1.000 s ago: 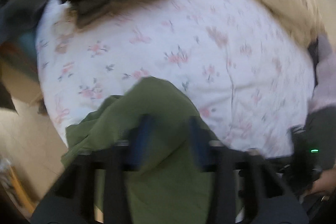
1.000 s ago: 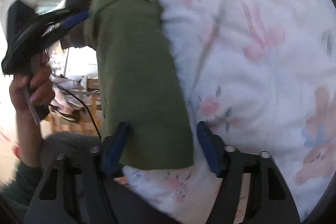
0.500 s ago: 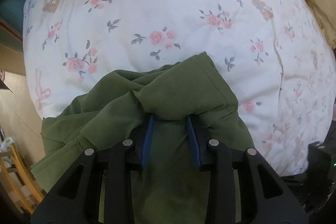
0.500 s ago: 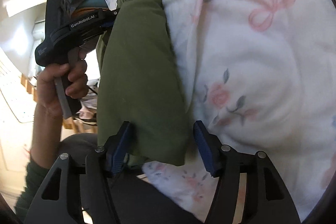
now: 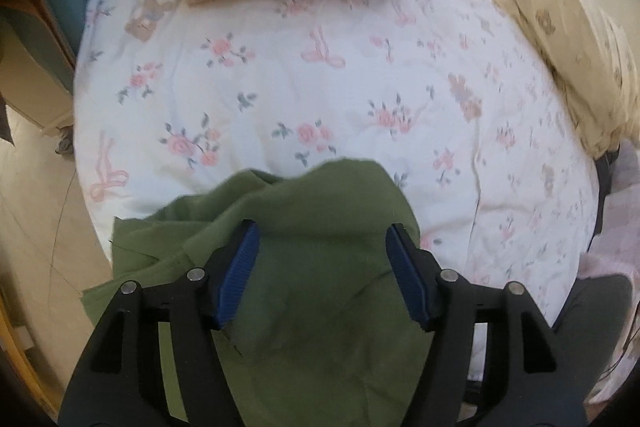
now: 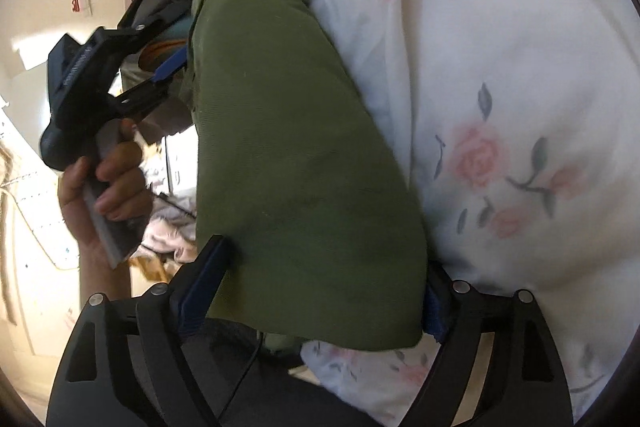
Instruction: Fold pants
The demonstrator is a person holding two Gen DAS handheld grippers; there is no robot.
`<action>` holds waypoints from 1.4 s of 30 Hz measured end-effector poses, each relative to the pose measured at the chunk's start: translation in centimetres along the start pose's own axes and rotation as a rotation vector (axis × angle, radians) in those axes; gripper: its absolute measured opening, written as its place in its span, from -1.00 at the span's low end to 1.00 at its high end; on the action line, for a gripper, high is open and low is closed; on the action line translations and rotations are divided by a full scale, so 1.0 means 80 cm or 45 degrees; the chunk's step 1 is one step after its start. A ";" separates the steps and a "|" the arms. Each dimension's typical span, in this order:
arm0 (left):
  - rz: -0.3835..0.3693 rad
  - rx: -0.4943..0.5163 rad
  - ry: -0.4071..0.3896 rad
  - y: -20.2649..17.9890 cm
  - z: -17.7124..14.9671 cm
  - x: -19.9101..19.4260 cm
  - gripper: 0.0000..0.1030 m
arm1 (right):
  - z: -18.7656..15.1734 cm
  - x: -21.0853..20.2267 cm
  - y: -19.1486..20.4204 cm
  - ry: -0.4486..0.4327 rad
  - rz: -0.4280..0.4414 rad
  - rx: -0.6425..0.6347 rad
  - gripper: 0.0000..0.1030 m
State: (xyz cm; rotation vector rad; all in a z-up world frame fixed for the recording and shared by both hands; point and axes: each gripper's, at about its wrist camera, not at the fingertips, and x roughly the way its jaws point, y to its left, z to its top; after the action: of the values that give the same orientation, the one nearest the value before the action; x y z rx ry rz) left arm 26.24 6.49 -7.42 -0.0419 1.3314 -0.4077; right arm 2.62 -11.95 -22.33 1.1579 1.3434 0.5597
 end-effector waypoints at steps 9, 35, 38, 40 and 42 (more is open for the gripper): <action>-0.048 -0.123 -0.391 0.027 0.014 -0.079 0.22 | -0.011 -0.042 0.071 -0.047 -0.195 -0.377 -0.76; 0.093 -0.226 -0.337 0.038 0.019 -0.042 0.38 | 0.387 -0.166 0.109 0.001 -0.829 -0.661 -0.63; 0.052 -0.243 -0.281 0.026 0.017 -0.035 0.38 | 0.370 -0.202 0.102 -0.081 -0.746 -0.638 -0.32; 0.024 -0.280 -0.227 0.017 0.012 -0.028 0.38 | 0.344 -0.228 0.100 -0.121 -0.714 -0.634 -0.32; -0.011 -0.380 -0.188 0.010 0.001 -0.021 0.38 | 0.325 -0.246 0.098 -0.190 -0.720 -0.602 -0.28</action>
State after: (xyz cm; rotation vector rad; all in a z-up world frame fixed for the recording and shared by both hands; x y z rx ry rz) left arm 26.21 7.77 -6.07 -0.3205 1.2368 -0.2058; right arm 24.93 -34.22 -10.96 0.3968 1.2468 0.3384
